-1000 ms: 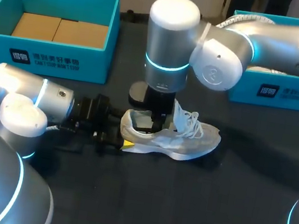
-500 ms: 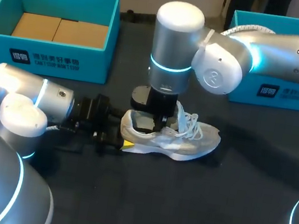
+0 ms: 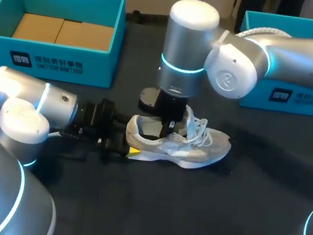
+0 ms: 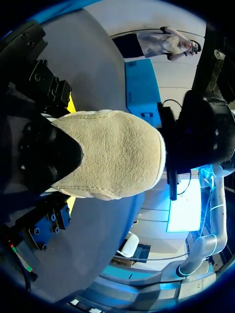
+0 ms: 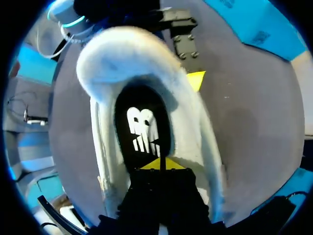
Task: Take the shoe out of the shoebox, open the shoe tongue, remove and reinsert the insole, then place the shoe into the shoebox
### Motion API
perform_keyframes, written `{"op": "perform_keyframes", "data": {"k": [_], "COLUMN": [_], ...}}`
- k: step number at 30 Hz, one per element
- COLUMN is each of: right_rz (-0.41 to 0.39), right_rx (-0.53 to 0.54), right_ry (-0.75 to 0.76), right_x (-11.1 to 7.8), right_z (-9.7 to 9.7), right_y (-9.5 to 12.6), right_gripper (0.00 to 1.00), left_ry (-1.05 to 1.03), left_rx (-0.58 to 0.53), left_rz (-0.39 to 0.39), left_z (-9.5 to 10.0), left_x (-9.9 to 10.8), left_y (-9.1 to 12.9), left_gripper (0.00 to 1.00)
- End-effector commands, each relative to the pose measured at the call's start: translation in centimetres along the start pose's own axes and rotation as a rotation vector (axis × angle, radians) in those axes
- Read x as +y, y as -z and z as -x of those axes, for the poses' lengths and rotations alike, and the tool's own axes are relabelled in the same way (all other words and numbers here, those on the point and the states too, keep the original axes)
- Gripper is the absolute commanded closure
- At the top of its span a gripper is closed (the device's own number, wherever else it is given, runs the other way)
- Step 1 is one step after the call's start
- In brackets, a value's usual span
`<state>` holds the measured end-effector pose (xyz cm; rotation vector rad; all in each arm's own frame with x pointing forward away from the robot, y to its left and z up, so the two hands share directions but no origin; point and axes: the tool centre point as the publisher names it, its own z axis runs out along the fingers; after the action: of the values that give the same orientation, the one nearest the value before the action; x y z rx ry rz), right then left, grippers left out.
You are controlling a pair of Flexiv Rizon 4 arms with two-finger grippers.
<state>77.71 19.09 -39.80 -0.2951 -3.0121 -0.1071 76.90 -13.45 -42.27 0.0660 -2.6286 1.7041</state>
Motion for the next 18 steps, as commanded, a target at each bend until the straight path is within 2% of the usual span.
{"op": "perform_keyframes", "data": {"k": [1, 9, 18], "right_rz": [0.061, 0.057, 0.031], "right_rx": [-0.048, -0.068, -0.062], "right_ry": [-0.016, -0.008, 0.036], "right_x": [-1.9, -2.8, -0.9], "right_z": [-1.1, -1.3, -0.6], "right_y": [2.4, 4.6, 2.9], "right_gripper": [1.0, 1.0, 1.0], "left_ry": [0.0, 0.0, 0.0], "left_rx": [-0.002, -0.002, -0.002], "left_rz": [-0.001, -0.001, -0.001], "left_z": [0.0, 0.0, 0.0], "left_x": [0.4, 0.4, 0.4], "left_y": [-0.1, -0.1, -0.1], "left_gripper": [1.0, 1.0, 1.0]}}
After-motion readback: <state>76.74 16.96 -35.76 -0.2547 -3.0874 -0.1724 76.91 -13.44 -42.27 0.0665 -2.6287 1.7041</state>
